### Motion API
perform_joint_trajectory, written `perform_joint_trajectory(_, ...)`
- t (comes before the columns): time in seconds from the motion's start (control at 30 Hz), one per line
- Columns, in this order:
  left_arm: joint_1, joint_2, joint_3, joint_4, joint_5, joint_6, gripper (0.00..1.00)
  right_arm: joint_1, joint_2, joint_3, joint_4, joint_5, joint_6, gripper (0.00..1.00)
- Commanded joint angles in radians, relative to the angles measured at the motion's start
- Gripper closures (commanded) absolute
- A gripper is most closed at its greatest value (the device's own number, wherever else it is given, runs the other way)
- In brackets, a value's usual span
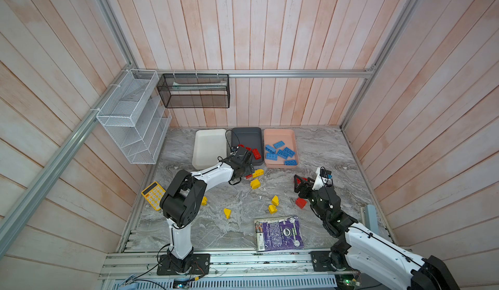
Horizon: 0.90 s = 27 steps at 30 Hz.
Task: Sort the legos into containers by color
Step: 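Lower the left gripper onto the red brick before the dark grey tray and grasp it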
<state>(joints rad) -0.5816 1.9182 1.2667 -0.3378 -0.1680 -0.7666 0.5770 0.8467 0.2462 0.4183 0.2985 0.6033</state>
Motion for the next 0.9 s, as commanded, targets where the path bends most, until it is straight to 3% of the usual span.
perform_joint_trajectory(0.0, -0.006, 0.028, 0.031, -0.025, -0.034, -0.028, 0.10, -0.002, 0.003, 0.029, 0.004, 0.018, 0.012, 0.25)
perform_joint_trajectory(0.53, -0.016, 0.149, 0.130, -0.106, -0.083, -0.011, 0.14, -0.002, 0.023, 0.051, -0.021, 0.000, 0.019, 0.26)
perform_joint_trajectory(0.73, -0.018, 0.142, 0.122, -0.111, -0.104, 0.005, 0.28, -0.002, 0.022, 0.054, -0.026, 0.001, 0.019, 0.26)
perform_joint_trajectory(0.87, -0.018, 0.130, 0.114, -0.116, -0.117, 0.020, 0.46, -0.003, 0.026, 0.055, -0.027, 0.001, 0.019, 0.26)
